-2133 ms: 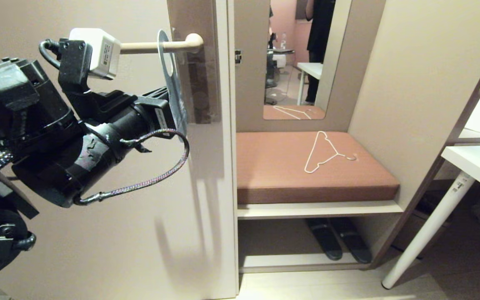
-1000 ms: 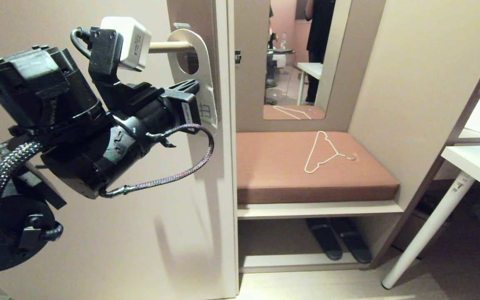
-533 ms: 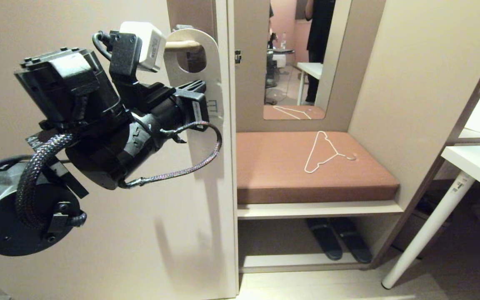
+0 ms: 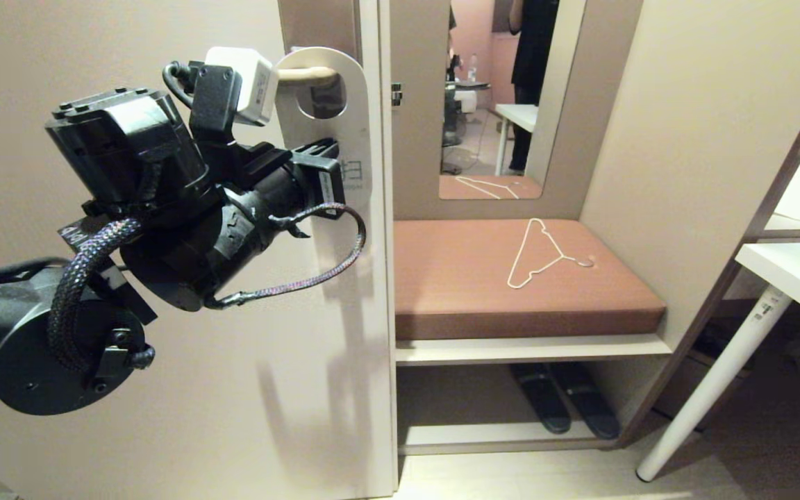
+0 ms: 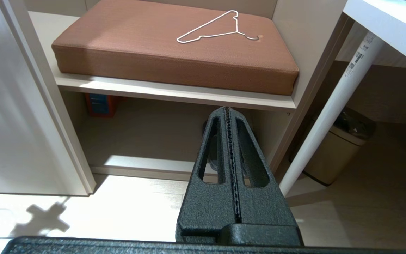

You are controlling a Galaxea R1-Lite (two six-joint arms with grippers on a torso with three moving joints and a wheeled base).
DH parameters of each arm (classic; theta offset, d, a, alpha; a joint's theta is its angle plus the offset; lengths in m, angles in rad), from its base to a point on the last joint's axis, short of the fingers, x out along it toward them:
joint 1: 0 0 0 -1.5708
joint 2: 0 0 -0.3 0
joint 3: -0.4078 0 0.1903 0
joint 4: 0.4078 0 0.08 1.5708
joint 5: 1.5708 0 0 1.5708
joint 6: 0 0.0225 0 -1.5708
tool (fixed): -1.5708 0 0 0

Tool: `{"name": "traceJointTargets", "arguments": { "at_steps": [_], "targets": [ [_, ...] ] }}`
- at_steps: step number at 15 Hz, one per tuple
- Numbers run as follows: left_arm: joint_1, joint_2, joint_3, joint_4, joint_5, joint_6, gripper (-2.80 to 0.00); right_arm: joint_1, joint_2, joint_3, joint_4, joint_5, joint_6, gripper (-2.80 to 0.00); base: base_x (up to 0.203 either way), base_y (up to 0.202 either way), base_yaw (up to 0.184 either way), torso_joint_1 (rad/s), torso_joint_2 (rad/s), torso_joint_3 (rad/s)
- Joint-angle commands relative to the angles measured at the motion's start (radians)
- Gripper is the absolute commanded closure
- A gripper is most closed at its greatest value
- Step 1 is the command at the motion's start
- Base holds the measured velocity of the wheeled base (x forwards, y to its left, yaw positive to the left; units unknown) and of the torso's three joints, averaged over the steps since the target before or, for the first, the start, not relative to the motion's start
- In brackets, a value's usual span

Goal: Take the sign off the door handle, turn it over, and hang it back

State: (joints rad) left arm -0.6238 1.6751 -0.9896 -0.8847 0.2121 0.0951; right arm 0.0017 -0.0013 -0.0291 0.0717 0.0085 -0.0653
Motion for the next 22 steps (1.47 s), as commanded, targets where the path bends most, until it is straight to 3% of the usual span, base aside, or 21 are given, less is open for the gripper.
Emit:
{"name": "traceJointTargets", "arguments": {
  "at_steps": [1, 6, 13, 22],
  "targets": [
    [0.001, -0.009, 0.0, -0.005, 0.003, 0.004, 0.0, 0.0, 0.001, 0.0, 0.0, 0.001, -0.001, 0.0, 0.0, 0.0, 0.0, 0.0, 0.0, 0.0],
    [-0.005, -0.067, 0.034, -0.002, 0.004, 0.009, 0.0, 0.001, 0.001, 0.0, 0.0, 0.001, -0.001, 0.0, 0.0, 0.0, 0.0, 0.0, 0.0, 0.0],
    [-0.028, -0.266, 0.263, -0.002, 0.007, 0.036, 0.0, 0.0, 0.001, 0.0, 0.0, 0.001, -0.001, 0.0, 0.0, 0.0, 0.0, 0.0, 0.0, 0.0],
    [0.157, -0.584, 0.584, -0.001, 0.007, 0.051, 0.0, 0.0, 0.001, 0.0, 0.0, 0.001, -0.001, 0.0, 0.0, 0.0, 0.0, 0.0, 0.0, 0.0]
  ]
}}
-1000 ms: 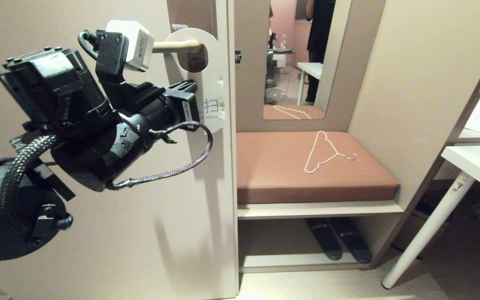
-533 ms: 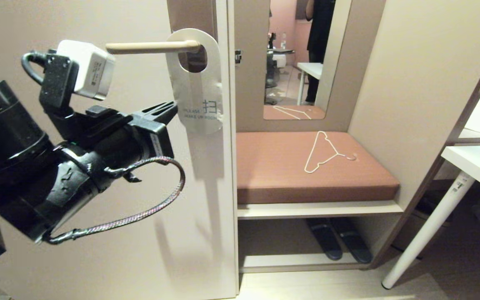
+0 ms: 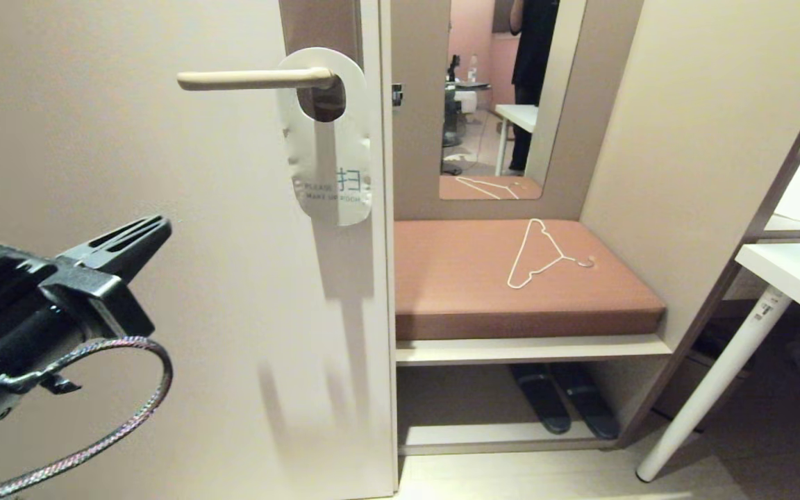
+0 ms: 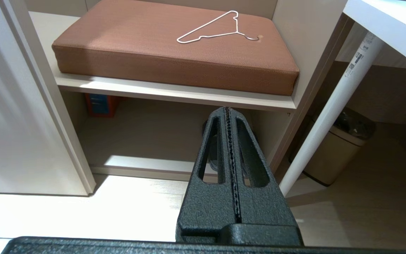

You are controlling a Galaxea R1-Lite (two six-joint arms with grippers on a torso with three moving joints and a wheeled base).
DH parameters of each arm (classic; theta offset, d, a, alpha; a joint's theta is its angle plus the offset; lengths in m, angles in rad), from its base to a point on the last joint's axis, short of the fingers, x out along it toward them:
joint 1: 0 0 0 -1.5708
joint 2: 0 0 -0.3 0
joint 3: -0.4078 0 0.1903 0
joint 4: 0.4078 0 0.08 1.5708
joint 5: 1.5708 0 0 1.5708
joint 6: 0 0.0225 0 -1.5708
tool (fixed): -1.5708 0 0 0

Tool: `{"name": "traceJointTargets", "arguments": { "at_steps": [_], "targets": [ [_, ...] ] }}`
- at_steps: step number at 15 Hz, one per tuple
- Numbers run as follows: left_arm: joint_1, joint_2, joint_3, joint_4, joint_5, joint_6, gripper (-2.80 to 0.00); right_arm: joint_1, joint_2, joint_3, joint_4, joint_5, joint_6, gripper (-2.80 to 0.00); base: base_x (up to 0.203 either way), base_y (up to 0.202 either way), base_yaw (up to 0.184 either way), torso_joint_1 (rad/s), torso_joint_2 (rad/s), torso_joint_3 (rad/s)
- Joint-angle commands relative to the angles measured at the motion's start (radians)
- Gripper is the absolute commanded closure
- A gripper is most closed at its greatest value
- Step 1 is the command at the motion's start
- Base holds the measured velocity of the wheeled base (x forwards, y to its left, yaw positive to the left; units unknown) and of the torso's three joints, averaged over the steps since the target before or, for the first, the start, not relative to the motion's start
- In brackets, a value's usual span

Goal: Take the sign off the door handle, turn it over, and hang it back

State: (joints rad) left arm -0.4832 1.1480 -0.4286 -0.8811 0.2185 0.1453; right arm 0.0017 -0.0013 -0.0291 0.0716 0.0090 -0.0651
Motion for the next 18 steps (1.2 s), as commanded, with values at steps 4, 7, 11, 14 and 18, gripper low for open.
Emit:
{"name": "traceJointTargets", "arguments": {
  "at_steps": [4, 7, 11, 14, 18],
  "targets": [
    [0.072, -0.179, 0.104, 0.019, 0.003, 0.034, 0.0, 0.001, 0.001, 0.0, 0.0, 0.0, -0.001, 0.0, 0.0, 0.0, 0.0, 0.0, 0.0, 0.0],
    [0.073, -0.277, 0.174, 0.052, 0.024, 0.058, 0.0, 0.0, 0.001, 0.0, 0.0, 0.0, -0.001, 0.0, 0.0, 0.0, 0.0, 0.0, 0.0, 0.0],
    [0.167, -0.346, 0.29, 0.013, 0.042, 0.104, 0.0, 0.001, 0.001, 0.0, 0.0, 0.0, -0.001, 0.0, 0.0, 0.0, 0.0, 0.0, 0.0, 0.0],
    [0.249, -0.346, 0.384, -0.095, 0.036, 0.143, 0.0, 0.0, 0.001, 0.0, 0.0, 0.0, -0.001, 0.0, 0.0, 0.0, 0.0, 0.0, 0.0, 0.0],
    [0.278, -0.414, 0.428, -0.083, 0.04, 0.152, 0.0, 0.0, 0.001, 0.0, 0.0, 0.0, -0.001, 0.0, 0.0, 0.0, 0.0, 0.0, 0.0, 0.0]
  ]
}}
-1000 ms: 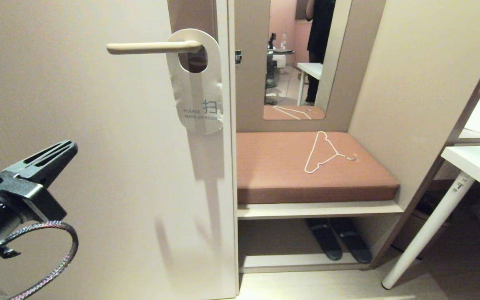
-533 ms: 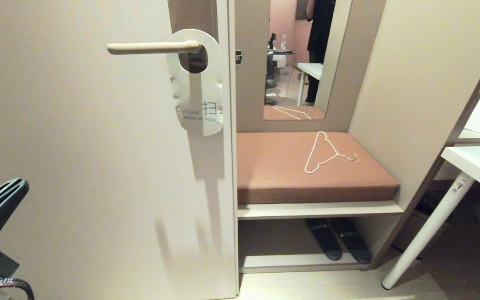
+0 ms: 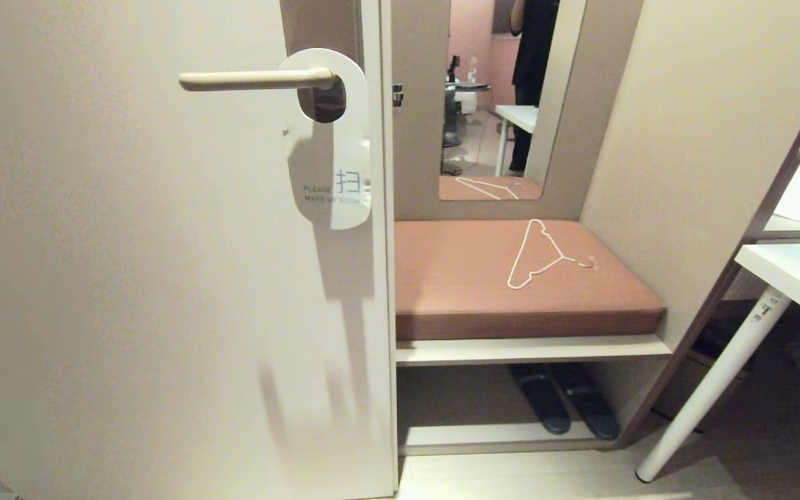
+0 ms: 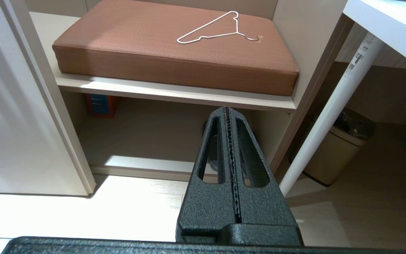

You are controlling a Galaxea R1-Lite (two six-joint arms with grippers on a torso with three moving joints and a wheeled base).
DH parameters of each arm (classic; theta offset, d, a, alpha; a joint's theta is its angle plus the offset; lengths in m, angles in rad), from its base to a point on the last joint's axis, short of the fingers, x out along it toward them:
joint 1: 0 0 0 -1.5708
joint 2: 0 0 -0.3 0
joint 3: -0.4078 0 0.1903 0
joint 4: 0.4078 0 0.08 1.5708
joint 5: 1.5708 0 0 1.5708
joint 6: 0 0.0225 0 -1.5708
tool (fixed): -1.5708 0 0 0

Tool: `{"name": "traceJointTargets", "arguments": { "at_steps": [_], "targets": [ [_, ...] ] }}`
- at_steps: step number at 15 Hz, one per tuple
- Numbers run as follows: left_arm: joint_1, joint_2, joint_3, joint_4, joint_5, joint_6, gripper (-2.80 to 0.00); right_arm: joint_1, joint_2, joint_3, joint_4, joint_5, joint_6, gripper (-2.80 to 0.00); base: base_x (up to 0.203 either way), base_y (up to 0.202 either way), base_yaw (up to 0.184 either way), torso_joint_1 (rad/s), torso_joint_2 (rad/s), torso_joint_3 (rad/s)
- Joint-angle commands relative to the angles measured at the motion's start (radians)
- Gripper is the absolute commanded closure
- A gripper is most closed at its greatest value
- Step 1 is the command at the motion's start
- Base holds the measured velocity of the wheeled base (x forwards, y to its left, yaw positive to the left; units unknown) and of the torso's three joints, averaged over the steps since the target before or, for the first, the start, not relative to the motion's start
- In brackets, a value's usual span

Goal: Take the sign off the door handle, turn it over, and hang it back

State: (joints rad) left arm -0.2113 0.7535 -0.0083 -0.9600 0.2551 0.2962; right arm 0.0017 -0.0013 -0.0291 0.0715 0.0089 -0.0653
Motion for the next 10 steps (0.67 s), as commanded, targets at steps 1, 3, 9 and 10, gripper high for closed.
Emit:
{"name": "traceJointTargets", "arguments": {
  "at_steps": [1, 3, 9, 10],
  "targets": [
    [0.05, -0.022, 0.008, 0.0, -0.003, -0.003, 0.0, 0.0, 0.001, 0.0, 0.001, 0.0, -0.001, 0.0, 0.0, 0.0, 0.0, 0.0, 0.0, 0.0],
    [0.133, -0.072, 0.008, 0.065, -0.05, -0.02, 0.0, 0.0, 0.001, 0.0, 0.001, 0.0, -0.001, 0.0, 0.0, 0.0, 0.0, 0.0, 0.0, 0.0],
    [0.216, -0.448, 0.008, 0.472, -0.2, -0.043, 0.0, 0.001, 0.001, 0.0, 0.001, 0.0, -0.001, 0.0, 0.0, 0.0, 0.0, 0.0, 0.0, 0.0],
    [0.219, -0.507, 0.008, 0.547, -0.206, -0.048, 0.0, 0.0, 0.001, 0.0, 0.001, 0.0, -0.001, 0.0, 0.0, 0.0, 0.0, 0.0, 0.0, 0.0]
  ]
}}
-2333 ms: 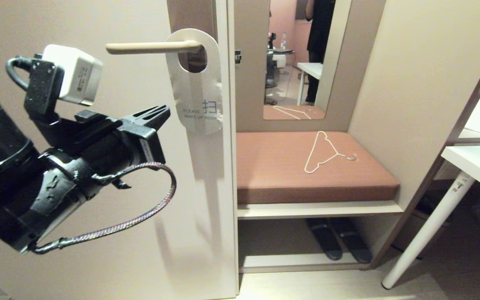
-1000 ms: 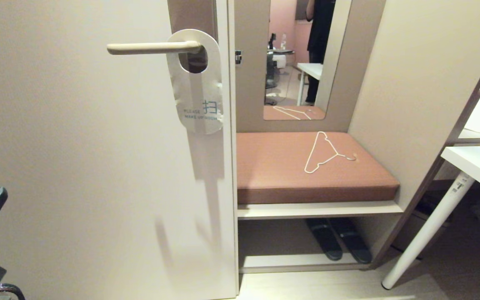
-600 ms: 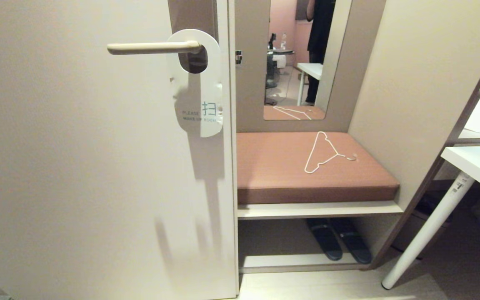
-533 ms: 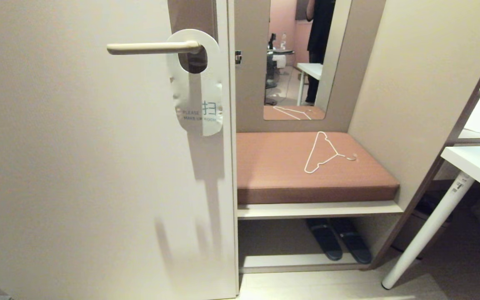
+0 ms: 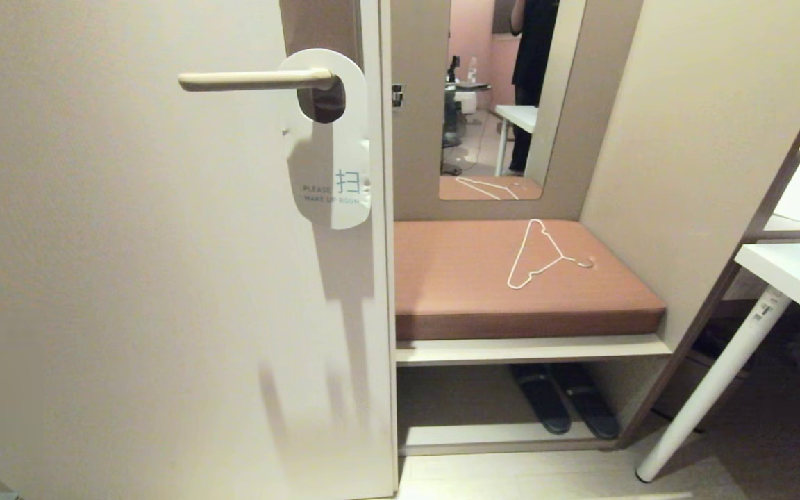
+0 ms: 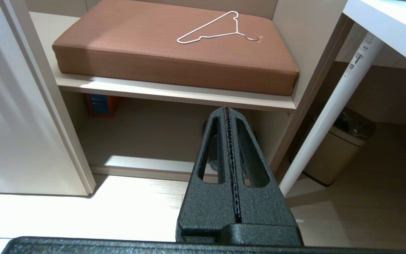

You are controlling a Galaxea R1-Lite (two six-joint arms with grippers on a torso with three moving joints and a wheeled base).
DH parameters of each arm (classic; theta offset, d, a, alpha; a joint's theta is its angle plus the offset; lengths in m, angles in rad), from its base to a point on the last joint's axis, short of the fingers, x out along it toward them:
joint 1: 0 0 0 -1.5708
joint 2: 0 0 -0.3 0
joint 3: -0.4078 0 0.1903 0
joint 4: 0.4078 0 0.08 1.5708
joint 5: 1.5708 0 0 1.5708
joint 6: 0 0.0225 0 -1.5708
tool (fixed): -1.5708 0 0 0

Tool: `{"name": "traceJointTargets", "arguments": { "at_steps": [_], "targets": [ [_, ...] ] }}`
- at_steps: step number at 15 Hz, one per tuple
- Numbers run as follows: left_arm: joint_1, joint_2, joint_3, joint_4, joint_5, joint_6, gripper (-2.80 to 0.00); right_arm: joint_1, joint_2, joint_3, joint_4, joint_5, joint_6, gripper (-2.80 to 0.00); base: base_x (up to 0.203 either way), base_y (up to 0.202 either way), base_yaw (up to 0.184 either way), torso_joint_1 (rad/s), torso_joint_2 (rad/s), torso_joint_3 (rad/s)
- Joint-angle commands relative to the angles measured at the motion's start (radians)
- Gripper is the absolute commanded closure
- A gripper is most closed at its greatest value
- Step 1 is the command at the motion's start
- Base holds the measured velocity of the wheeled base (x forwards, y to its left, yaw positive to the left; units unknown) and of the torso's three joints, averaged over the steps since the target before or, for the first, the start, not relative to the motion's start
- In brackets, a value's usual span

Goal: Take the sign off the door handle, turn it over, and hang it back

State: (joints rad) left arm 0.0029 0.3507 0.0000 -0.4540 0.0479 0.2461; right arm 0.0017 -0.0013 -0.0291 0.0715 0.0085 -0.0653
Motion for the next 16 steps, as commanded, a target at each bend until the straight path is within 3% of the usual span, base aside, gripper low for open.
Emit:
{"name": "traceJointTargets", "arguments": {
  "at_steps": [1, 6, 11, 16],
  "targets": [
    [0.005, -0.154, 0.0, 0.103, -0.002, -0.002, 0.0, 0.0, 0.001, 0.0, 0.001, 0.001, -0.001, 0.0, 0.0, 0.0, 0.0, 0.0, 0.0, 0.0],
    [-0.001, -0.347, 0.0, 0.36, -0.014, -0.028, 0.0, 0.0, 0.001, 0.0, 0.001, 0.001, -0.001, 0.0, 0.0, 0.0, 0.0, 0.0, 0.0, 0.0],
    [-0.001, -0.351, 0.0, 0.459, -0.069, -0.091, 0.0, 0.001, 0.001, 0.0, 0.001, 0.001, -0.001, 0.0, 0.0, 0.0, 0.0, 0.0, 0.0, 0.0],
    [-0.001, -0.351, 0.0, 0.457, -0.065, -0.121, 0.0, 0.001, 0.001, 0.0, 0.001, 0.001, 0.0, 0.0, 0.0, 0.0, 0.0, 0.0, 0.0, 0.0]
  ]
}}
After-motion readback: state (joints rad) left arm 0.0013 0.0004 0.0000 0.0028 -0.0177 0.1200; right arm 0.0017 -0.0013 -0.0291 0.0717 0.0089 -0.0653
